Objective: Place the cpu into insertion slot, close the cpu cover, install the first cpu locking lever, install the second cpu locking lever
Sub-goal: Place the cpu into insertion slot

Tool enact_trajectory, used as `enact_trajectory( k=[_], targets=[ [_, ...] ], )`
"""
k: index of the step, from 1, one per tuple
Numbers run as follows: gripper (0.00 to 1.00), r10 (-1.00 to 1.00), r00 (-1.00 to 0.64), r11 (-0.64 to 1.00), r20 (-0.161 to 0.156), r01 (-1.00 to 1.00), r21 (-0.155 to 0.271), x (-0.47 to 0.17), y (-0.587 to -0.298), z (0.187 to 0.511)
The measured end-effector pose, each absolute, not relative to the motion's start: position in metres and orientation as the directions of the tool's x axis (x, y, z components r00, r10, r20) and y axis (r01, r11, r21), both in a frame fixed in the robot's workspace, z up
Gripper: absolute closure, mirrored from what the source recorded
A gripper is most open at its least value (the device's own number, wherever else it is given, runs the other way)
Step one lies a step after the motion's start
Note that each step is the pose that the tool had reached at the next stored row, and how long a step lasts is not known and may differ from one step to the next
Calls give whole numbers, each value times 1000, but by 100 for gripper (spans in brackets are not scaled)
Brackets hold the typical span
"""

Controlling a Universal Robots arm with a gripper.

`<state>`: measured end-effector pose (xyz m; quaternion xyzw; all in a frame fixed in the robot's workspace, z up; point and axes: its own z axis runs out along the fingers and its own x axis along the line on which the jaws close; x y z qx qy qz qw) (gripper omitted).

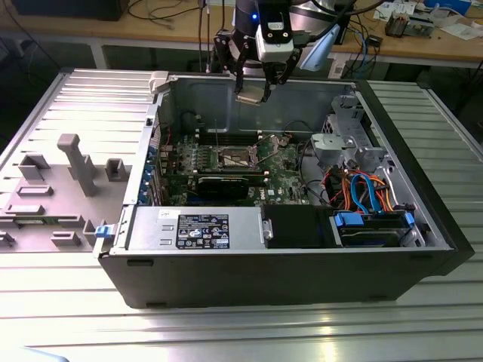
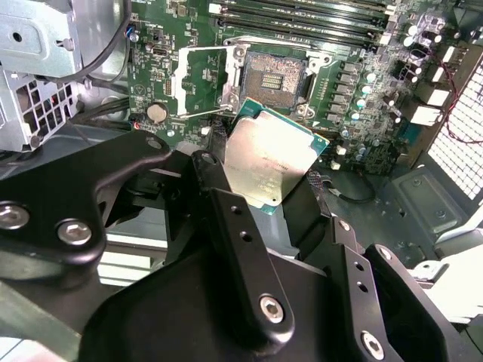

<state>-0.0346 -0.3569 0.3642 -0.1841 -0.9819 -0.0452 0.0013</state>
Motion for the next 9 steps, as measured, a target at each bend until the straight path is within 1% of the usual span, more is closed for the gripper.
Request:
enact_trajectory(
  k=[9],
  targets=[
    [45,363,-932,927,19,363,88,-35,-357,364]
  ],
)
